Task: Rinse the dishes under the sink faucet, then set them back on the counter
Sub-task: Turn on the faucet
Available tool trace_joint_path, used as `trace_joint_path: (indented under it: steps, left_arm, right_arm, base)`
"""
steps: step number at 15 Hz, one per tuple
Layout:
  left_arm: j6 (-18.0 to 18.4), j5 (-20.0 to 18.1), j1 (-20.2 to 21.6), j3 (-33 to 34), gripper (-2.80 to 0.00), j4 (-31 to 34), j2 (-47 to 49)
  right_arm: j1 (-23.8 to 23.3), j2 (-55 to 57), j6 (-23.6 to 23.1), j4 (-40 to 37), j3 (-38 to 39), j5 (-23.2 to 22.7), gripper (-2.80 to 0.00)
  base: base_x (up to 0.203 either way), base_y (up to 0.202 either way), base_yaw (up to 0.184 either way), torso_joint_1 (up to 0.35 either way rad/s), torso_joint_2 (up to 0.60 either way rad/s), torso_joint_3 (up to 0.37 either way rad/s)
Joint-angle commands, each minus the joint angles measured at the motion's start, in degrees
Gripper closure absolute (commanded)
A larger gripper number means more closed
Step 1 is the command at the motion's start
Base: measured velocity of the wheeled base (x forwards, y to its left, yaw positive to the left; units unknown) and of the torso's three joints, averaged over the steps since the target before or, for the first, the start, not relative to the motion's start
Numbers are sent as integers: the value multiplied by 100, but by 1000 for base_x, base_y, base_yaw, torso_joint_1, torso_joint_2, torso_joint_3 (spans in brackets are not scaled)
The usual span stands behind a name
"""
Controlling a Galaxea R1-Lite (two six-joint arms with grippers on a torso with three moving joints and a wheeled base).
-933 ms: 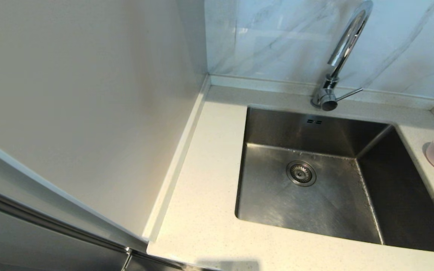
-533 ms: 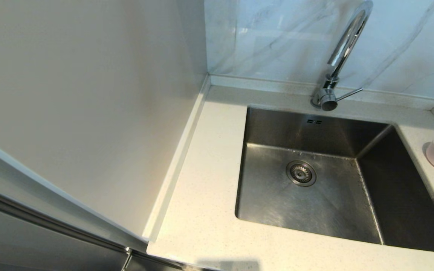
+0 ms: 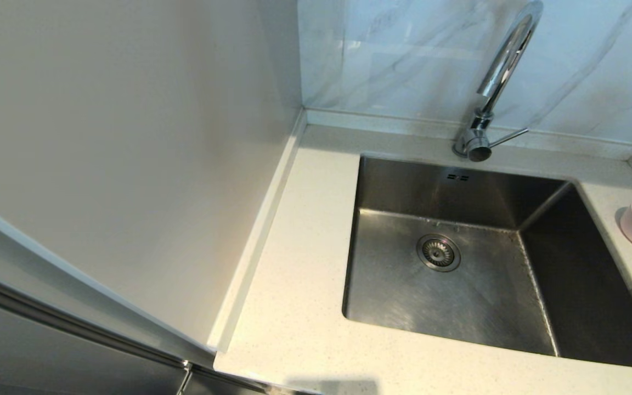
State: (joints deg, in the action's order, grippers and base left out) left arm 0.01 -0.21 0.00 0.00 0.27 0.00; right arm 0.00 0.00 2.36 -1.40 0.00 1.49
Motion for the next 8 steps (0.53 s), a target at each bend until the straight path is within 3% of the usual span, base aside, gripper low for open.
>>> trace_joint_path:
  steps: [1, 8]
  left_arm:
    - [-1, 3, 0, 0, 0, 0, 0]
    - [-1, -5, 0, 0, 0, 0, 0]
  right_arm:
    - [0, 9, 1, 0, 44, 1, 0]
    - [0, 9, 1, 0, 44, 1, 0]
  base:
    - [0, 0, 0, 0, 0, 0]
    - [0, 0, 0, 0, 0, 0]
